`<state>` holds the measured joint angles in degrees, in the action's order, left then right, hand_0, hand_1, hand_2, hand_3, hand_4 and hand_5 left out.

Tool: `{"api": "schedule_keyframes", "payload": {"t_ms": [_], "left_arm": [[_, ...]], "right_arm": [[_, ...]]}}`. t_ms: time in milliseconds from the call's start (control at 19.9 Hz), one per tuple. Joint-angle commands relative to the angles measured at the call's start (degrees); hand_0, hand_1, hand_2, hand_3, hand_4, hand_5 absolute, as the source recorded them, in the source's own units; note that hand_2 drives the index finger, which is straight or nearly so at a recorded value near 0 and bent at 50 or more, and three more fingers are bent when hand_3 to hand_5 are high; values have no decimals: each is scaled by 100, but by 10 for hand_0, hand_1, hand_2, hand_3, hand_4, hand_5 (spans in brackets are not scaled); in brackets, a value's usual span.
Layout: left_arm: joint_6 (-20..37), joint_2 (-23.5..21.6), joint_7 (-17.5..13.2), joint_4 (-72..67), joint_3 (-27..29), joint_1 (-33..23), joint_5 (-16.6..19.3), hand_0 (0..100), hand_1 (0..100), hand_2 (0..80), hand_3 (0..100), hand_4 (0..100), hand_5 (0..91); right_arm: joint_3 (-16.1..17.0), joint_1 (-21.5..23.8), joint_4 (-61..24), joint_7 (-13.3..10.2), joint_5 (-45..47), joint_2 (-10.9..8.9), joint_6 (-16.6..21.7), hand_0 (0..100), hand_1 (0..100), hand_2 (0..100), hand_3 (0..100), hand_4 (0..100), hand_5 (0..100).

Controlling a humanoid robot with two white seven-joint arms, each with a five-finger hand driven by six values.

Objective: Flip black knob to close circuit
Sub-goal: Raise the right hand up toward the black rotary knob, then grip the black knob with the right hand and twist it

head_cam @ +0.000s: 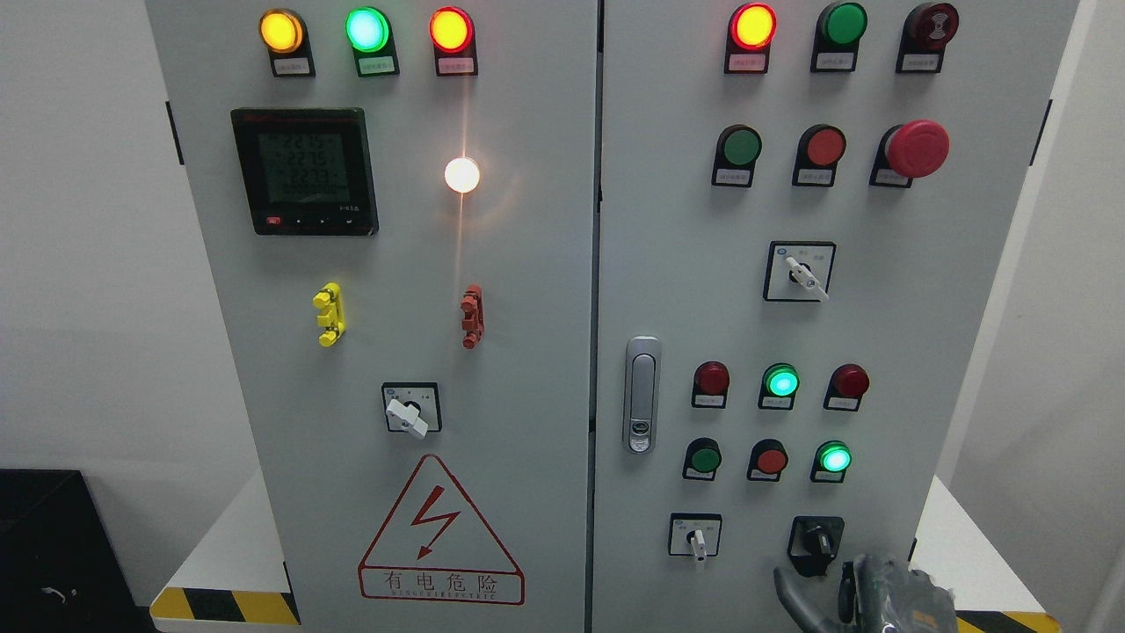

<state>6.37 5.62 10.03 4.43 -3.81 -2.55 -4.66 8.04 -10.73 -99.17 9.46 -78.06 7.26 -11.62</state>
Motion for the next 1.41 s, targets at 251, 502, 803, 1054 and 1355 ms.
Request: {"api": "schedule_keyframes", "payload": {"t_ms": [251,502,803,1054,1355], "left_arm": [[5,0,-1,5,3,0,0,120,556,0,0,0,0],[5,0,-1,5,-6,0,0,120,556,0,0,0,0],[5,0,-1,5,3,0,0,120,556,0,0,0,0],[5,0,8,-4,-6,0,0,120,556,0,0,0,0],[5,0,-1,5,3,0,0,120,556,0,0,0,0]], "right_arm": [[153,-149,231,-67,-174,-14,-60,0,0,903,1000,981,973],[180,-158,240,-67,-174,-23,-60,0,0,902,1000,980,972],[285,-158,266,-67,-174,-32,-60,0,0,901,1000,981,972],[400,-202,266,-58,-174,-32,-60,0,0,901,1000,980,970],[452,-211,266,-58,-166,-32,-60,0,0,897,1000,980,969]]}}
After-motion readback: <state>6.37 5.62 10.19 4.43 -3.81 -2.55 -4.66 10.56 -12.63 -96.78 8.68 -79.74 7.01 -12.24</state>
